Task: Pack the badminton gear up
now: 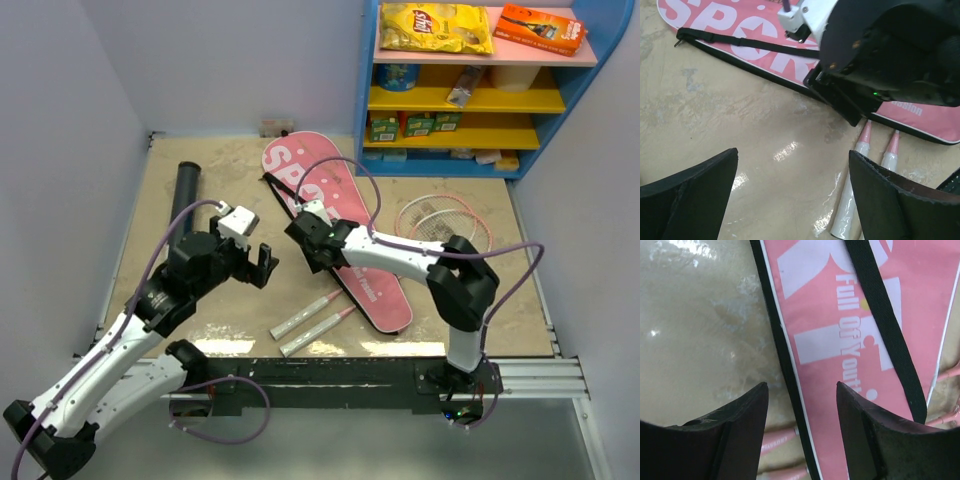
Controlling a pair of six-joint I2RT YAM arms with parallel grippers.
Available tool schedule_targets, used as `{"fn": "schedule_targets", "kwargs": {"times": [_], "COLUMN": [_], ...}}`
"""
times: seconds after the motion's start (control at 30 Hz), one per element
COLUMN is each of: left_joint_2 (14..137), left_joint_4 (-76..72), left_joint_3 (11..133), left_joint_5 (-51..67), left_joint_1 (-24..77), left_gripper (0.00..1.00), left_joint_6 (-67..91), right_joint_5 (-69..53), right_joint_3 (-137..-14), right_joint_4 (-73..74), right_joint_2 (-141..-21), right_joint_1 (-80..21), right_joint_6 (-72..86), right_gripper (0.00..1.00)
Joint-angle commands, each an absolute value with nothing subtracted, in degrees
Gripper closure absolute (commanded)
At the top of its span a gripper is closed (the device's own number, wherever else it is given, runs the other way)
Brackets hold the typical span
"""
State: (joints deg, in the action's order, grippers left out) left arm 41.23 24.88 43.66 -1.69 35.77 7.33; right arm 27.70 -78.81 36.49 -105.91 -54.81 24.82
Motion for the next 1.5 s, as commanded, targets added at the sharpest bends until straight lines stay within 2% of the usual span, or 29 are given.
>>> {"fn": "schedule_targets", "kwargs": {"times": [0.0,0.4,0.77,0.87,0.97,1.0,1.1,1.3,1.47], "left_joint_2": [38.0,35.2,35.1,35.1,34.9,34.9,34.9,34.5,32.1], "left_joint_4": [19.8,18.2,17.6,17.8,17.8,17.8,17.8,18.3,18.6], "left_joint_3": [41.0,37.7,37.4,37.4,37.4,37.4,37.3,37.4,37.7], "left_joint_5": [0.9,3.1,4.0,3.8,3.4,3.3,2.9,1.2,-1.9], "left_joint_1": [35.9,35.9,35.9,35.9,35.9,35.9,35.9,35.9,35.9], "left_gripper": [0.05,0.04,0.04,0.04,0.04,0.04,0.04,0.05,0.05], "left_joint_6": [7.1,7.6,7.6,7.6,7.6,7.6,7.6,7.7,7.9], "right_joint_5": [33.5,43.1,48.5,48.3,49.4,49.8,51.8,55.3,51.1], "right_joint_3": [-84.1,-87.6,-83.3,-82.4,-81.7,-81.6,-81.5,-82.7,-86.7], "right_joint_4": [37.2,43.4,45.5,44.8,44.9,44.9,45.5,47.6,47.6], "right_joint_2": [-111.1,-119.5,-122.8,-123.0,-123.4,-123.4,-123.2,-120.1,-113.1], "right_joint_1": [-56.3,-58.4,-59.2,-59.4,-59.3,-59.3,-59.3,-59.2,-59.3], "right_joint_6": [24.3,26.5,31.5,31.9,32.9,33.1,33.9,34.0,31.3], "right_gripper": [0.41,0.39,0.4,0.51,0.71,0.83,1.0,1.0,1.0]}}
